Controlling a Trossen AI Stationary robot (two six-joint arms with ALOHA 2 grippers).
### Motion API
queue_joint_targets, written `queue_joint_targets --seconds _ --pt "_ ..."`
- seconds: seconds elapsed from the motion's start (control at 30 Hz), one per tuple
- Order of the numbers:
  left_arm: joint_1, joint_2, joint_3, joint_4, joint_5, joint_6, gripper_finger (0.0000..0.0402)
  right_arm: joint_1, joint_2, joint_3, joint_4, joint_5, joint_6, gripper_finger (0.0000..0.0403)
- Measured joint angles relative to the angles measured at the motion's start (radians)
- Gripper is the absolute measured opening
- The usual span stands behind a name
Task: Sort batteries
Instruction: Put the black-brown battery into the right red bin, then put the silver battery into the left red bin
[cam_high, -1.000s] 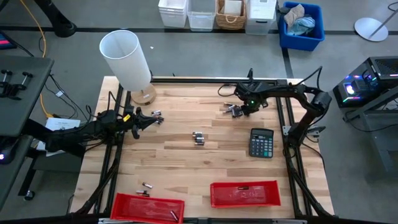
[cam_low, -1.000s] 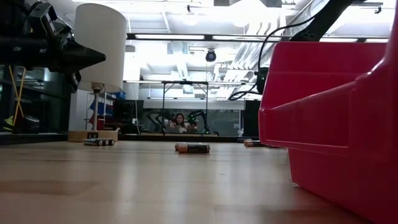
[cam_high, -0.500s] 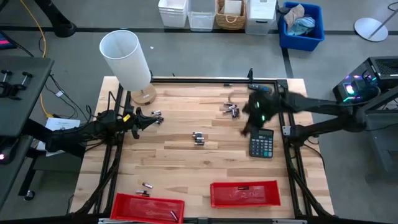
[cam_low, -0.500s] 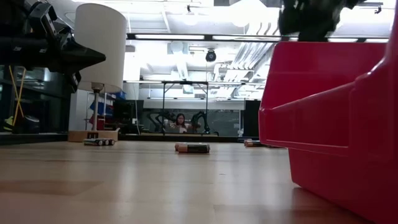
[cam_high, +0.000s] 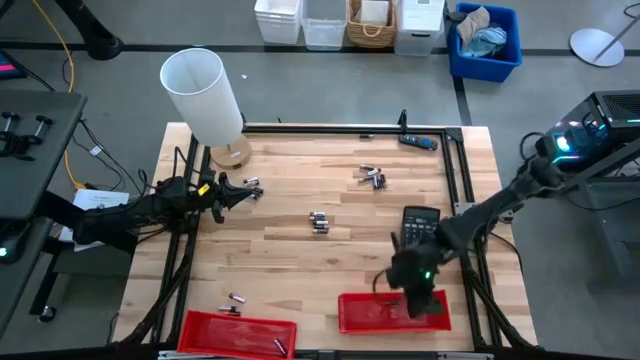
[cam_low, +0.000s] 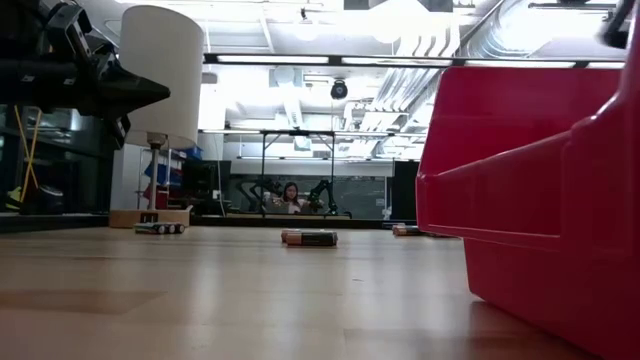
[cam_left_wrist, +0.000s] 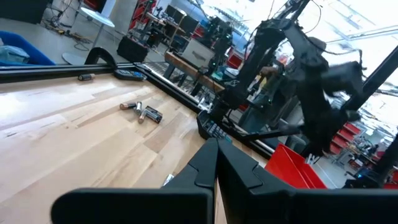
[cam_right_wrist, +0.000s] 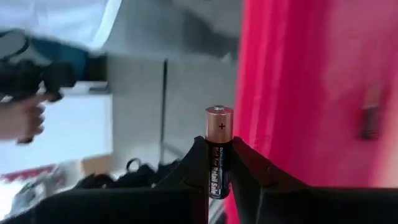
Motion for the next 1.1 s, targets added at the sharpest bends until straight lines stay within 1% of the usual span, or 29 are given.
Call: queue_joint_targets --seconds 0.07,0.13,0.2,0.3,0.4,0.47,0.53,0.57,0.6,0.67,0.73,0.77,0.83,0.93,1.1 --pt "0.000 0.000 0.000 0.000 0.000 0.000 0.0000 0.021 0.057 0.000 0.028 -0.012 0.055 0.0031" --pt "0.000 0.000 0.000 0.000 0.000 0.000 0.0000 0.021 0.102 0.000 0.038 -0.005 0.149 0.0047" --pt "0.000 0.000 0.000 0.000 0.000 0.000 0.0000 0.017 0.139 0.012 0.043 0.017 0.243 0.0081" --pt "0.000 0.000 0.000 0.000 0.000 0.000 0.0000 0.000 0.181 0.065 0.035 0.017 0.275 0.0142" --pt "0.000 0.000 0.000 0.000 0.000 0.000 0.0000 -0.042 0.197 0.169 -0.013 0.015 0.299 0.0192" --pt "0.000 0.000 0.000 0.000 0.000 0.000 0.0000 -0.080 0.198 0.258 -0.087 0.024 0.281 0.0211" --pt "0.000 0.000 0.000 0.000 0.000 0.000 0.0000 -0.125 0.198 0.364 -0.196 0.063 0.214 0.0219" --pt "0.000 0.000 0.000 0.000 0.000 0.000 0.0000 -0.149 0.198 0.418 -0.262 0.101 0.152 0.0220" --pt "0.000 0.000 0.000 0.000 0.000 0.000 0.0000 -0.176 0.198 0.471 -0.335 0.150 0.084 0.0221" --pt "0.000 0.000 0.000 0.000 0.000 0.000 0.0000 -0.241 0.215 0.565 -0.460 0.305 -0.063 0.0219" --pt "0.000 0.001 0.000 0.000 0.000 0.000 0.0000 -0.322 0.255 0.627 -0.535 0.434 -0.241 0.0216" --pt "0.000 0.001 0.000 0.001 0.000 0.000 0.0000 -0.364 0.284 0.643 -0.547 0.468 -0.329 0.0214" --pt "0.000 0.001 0.000 0.000 0.000 0.000 0.0000 -0.444 0.348 0.657 -0.517 0.498 -0.468 0.0209" --pt "0.000 0.001 0.000 0.000 0.000 0.000 0.0000 -0.542 0.453 0.663 -0.412 0.489 -0.619 0.0204" --pt "0.000 0.001 0.000 0.000 0.000 0.000 0.0000 -0.624 0.617 0.663 -0.344 0.469 -0.795 0.0204"
